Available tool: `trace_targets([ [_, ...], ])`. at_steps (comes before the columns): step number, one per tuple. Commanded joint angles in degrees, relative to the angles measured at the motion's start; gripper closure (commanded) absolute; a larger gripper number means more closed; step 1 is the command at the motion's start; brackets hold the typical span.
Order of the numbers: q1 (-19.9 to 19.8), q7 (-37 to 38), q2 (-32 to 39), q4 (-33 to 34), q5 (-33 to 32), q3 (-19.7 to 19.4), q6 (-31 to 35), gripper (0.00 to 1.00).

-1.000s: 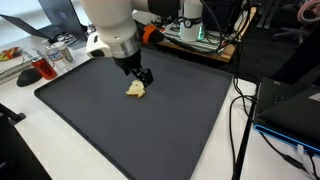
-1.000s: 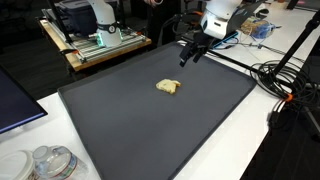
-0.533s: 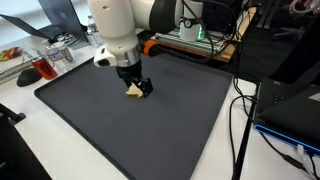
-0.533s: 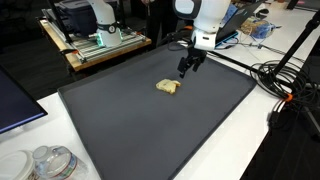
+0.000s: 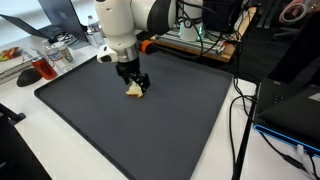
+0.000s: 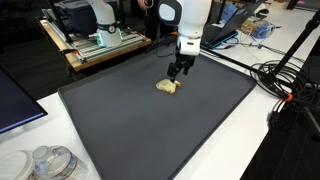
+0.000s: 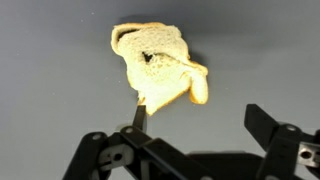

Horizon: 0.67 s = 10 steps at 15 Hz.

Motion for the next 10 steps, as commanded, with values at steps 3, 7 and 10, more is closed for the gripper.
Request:
trace_targets([
  [3, -4.44, -9.10, 0.23, -3.28, 3.64, 2.83, 4.53, 0.00],
  [7, -5.60, -11.78, 1.20, -4.25, 4.17, 3.37, 7.23, 0.00],
  [10, -6.20, -13.08, 2.10, -4.50, 4.68, 3.96, 8.22, 0.00],
])
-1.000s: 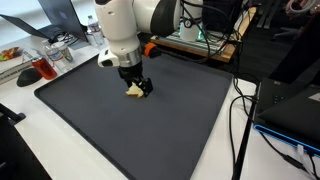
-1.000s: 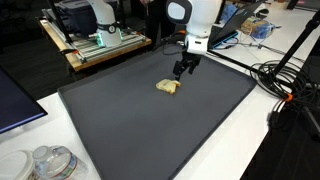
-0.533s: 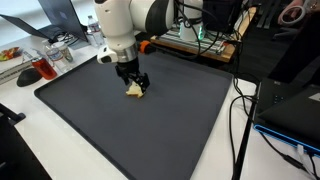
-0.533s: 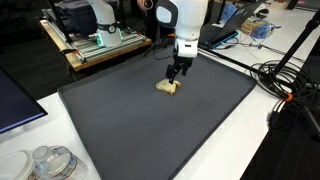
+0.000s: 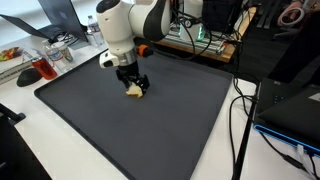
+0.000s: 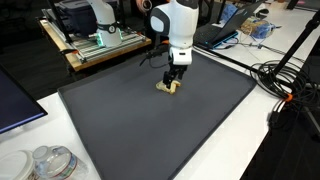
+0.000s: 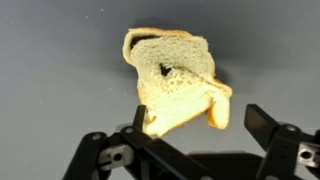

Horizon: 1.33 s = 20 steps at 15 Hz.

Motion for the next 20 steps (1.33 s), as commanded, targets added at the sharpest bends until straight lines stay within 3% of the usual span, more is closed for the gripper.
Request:
trace_targets([
  [1, -1.57, -2.88, 0.52, -1.46, 1.95, 1.55, 3.06, 0.00],
  [11, 0.56, -1.59, 2.36, -0.55, -1.89, -1.03, 4.79, 0.00],
  [12, 0.42, -2.26, 2.36, -0.30, -1.96, -0.70, 4.24, 0.07],
  [13, 0.39, -2.75, 2.37, -0.10, -2.00, -0.46, 3.72, 0.26],
  [20, 1.20, -3.53, 0.91, 0.39, -2.91, -0.34, 0.85, 0.75],
])
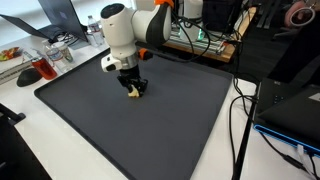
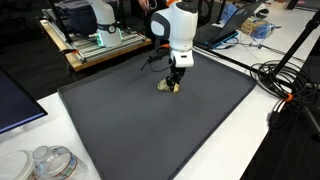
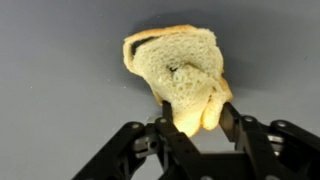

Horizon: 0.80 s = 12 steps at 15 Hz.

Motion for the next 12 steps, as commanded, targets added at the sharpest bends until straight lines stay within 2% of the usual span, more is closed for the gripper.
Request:
trace_targets([
  [1, 0.81, -0.41, -0.88, 0.34, -1.07, -0.09, -2.53, 0.81],
  [4, 1.18, -0.44, -1.11, 0.75, -1.02, 0.05, -4.18, 1.00],
  [5, 1.26, -0.45, -1.19, 0.88, -0.94, 0.13, -4.90, 0.96],
  [7, 1.62, -0.05, -1.35, 1.05, -1.14, -0.09, -6.08, 0.99],
  [12, 2.03, 0.40, -1.74, 1.23, -1.57, -0.38, -7.99, 0.97],
])
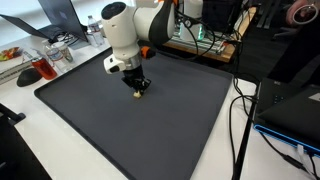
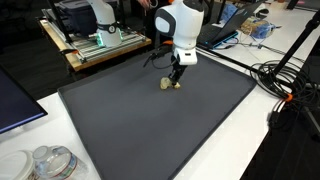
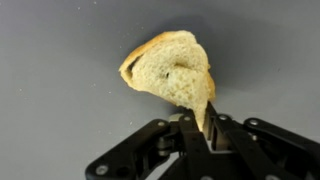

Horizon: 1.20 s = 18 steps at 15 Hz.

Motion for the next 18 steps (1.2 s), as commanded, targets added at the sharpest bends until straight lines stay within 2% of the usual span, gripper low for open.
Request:
trace_targets([
  [1, 0.60, 0.48, -1.35, -0.13, -1.22, -0.47, -2.35, 0.97],
  [8, 0.67, 0.38, -2.14, -0.28, -1.68, -0.45, -2.92, 0.97],
  [9, 1.00, 0.87, -2.51, -0.33, -2.09, -0.79, -3.56, 0.62],
  [11, 1.02, 1.05, -3.66, -0.67, -2.24, -0.87, -4.22, 0.56],
  [14, 0.95, 1.20, -6.02, -1.28, -2.44, -0.80, -5.94, 0.35],
  [18, 0.69, 0.75, -8.22, -0.69, -1.62, 0.04, -12.07, 0.07],
])
